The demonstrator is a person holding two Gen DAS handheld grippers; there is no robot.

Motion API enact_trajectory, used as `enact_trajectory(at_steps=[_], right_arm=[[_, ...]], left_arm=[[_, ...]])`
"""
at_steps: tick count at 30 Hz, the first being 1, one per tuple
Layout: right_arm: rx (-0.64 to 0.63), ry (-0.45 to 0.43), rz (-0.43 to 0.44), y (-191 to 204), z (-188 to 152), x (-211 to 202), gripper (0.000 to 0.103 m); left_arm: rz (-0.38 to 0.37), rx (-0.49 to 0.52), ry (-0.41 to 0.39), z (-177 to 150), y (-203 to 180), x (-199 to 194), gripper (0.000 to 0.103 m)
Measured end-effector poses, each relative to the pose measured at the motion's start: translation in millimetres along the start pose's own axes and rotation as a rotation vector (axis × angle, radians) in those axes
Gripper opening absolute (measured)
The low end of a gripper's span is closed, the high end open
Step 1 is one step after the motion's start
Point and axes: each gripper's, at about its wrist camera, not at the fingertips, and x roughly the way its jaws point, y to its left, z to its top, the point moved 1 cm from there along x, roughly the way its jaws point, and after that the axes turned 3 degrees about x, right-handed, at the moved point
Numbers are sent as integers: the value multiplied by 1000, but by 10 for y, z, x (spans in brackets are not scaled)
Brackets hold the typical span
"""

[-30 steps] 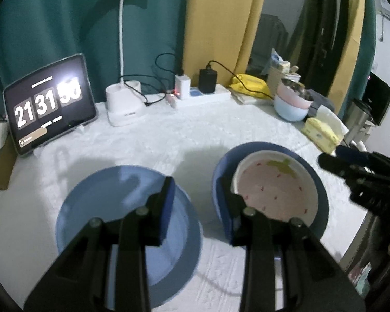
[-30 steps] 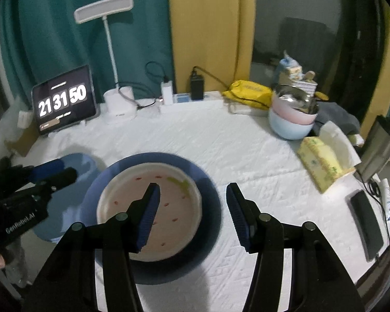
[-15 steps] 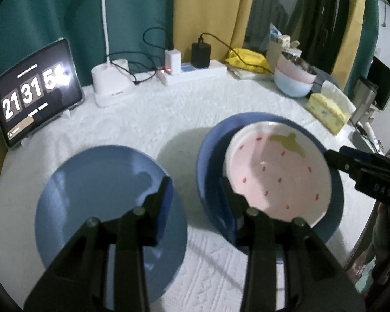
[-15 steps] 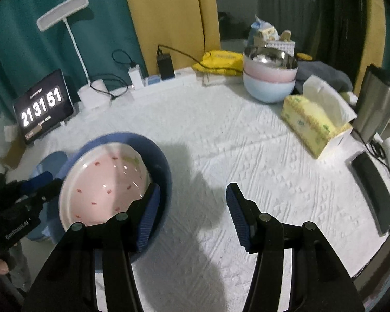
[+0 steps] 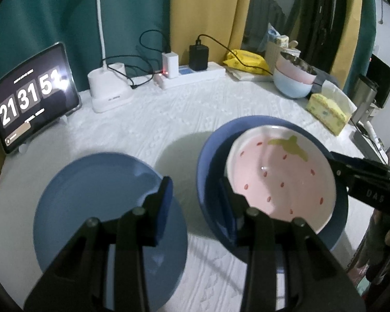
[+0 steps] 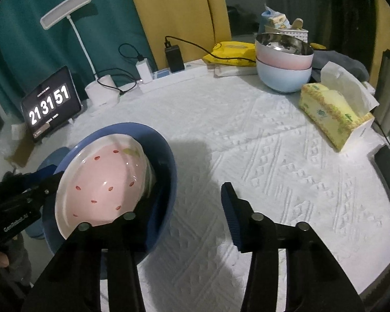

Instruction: Organize plates and bowls

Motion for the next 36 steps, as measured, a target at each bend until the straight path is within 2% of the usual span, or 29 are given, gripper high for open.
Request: enact_trajectory(at_steps=[7,9,11,15,19,21,26,30,35,36], right_arm=[[18,0,26,-9,-1,14,40],[39,5,36,-28,-5,18,40],[62,9,47,-42,-11,20,41],[70,14,27,-12,-16,23,41],[103,70,33,-30,5,35,41],[138,98,42,-49,-1,46,41],[148,109,-3,-2,-25,22,41],[160,161,-29,45,-44,-37,41],[159,123,-37,57,-104,-65,40],[174,120,-28,47,-102,-65,37]], left_arm=[[-9,6,-1,5,37,20,38],[-5,9,23,-19,50,52,37],[-28,-6,24,-52,72,61,37],[-29,-10,45,-33,62,66,35],[-82,-74,90,-42,128,74,35],[-84,-78,90,-58,117,62,35],[-104,-95,102,-78,97,45,35],[-127,-77,100,-94,70,7,27],[-102,-33,74,-73,-20,-19,16],[-104,-33,75,-69,-24,-18,14]])
